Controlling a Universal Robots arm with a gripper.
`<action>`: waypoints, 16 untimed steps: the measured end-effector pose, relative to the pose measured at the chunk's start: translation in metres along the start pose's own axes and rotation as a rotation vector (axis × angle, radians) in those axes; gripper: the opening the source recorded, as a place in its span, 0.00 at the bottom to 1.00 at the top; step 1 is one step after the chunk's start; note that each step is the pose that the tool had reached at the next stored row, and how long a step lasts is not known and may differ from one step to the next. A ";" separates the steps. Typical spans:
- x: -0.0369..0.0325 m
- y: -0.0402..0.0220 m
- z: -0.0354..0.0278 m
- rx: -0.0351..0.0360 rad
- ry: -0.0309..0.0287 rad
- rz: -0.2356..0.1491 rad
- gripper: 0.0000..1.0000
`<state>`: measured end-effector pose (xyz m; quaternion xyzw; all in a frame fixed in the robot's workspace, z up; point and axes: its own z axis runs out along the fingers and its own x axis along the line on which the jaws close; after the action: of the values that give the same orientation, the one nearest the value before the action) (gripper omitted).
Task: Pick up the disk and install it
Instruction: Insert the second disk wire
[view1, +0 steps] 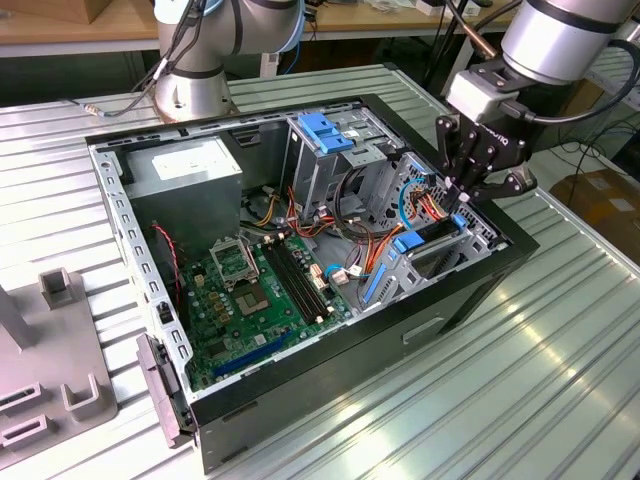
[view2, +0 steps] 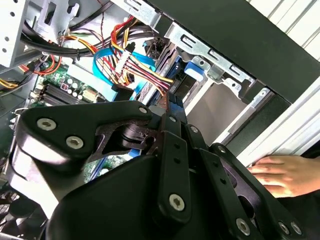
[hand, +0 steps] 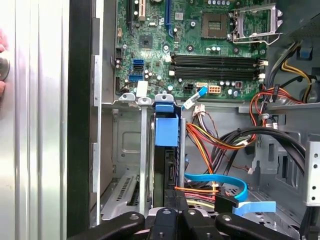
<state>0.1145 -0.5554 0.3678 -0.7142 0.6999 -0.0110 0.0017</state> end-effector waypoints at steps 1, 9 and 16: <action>-0.0014 -0.0002 -0.0006 -0.0032 -0.0001 0.000 0.10; -0.0093 -0.0008 -0.0182 -0.0088 -0.0001 0.000 0.10; -0.0222 -0.0011 -0.0224 -0.0099 0.0000 0.000 0.10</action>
<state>0.1148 -0.5329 0.3898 -0.7143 0.6998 -0.0076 -0.0018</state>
